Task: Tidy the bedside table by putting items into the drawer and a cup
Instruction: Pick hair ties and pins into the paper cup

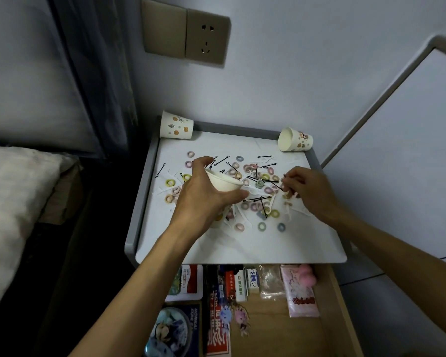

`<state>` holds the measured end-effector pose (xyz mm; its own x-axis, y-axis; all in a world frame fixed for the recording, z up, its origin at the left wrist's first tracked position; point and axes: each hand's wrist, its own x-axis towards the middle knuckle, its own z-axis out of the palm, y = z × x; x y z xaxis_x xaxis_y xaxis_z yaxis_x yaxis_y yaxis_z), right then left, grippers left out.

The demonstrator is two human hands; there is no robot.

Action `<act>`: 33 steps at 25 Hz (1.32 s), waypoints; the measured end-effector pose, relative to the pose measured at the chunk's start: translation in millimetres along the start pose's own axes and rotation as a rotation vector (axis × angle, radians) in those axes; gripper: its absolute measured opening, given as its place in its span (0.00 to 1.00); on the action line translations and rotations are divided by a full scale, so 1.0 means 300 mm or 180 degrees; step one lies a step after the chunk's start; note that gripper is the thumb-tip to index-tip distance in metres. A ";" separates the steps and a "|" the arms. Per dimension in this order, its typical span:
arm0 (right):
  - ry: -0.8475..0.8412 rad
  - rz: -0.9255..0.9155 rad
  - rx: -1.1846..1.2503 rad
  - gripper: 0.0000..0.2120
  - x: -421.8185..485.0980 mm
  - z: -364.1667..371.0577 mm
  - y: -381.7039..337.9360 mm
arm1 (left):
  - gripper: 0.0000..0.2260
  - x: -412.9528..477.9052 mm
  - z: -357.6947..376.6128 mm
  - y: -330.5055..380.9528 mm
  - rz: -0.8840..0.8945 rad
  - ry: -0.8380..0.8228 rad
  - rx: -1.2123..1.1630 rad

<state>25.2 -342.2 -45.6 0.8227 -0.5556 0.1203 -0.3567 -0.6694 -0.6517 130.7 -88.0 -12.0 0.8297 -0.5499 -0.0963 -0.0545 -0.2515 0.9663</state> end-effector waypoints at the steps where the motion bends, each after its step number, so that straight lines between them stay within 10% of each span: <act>1: -0.0206 -0.0213 -0.0204 0.03 0.006 0.000 -0.012 | 0.40 -0.001 0.004 0.002 0.0014 -0.0006 0.0005; 6: -0.1331 -0.1250 -0.1442 0.05 0.073 0.093 -0.034 | 0.39 -0.003 0.009 0.007 0.0028 0.0003 0.0005; 21: -0.0709 -0.1699 -0.2280 0.04 0.074 0.115 -0.018 | 0.39 0.005 0.006 0.001 0.0017 0.0018 -0.0034; 25: -0.1277 -0.1693 -0.2716 0.06 0.105 0.031 -0.099 | 0.40 0.004 0.010 0.002 -0.0009 -0.0018 0.0019; 33: -0.0825 -0.0889 -0.0108 0.06 0.052 -0.067 -0.289 | 0.41 -0.008 0.028 -0.003 0.0042 -0.0157 0.0353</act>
<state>60.0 -302.9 27.9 0.9734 -0.2090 0.0935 -0.1137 -0.7957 -0.5950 124.1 -93.3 -14.5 0.8002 -0.5916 -0.0981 -0.1286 -0.3291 0.9355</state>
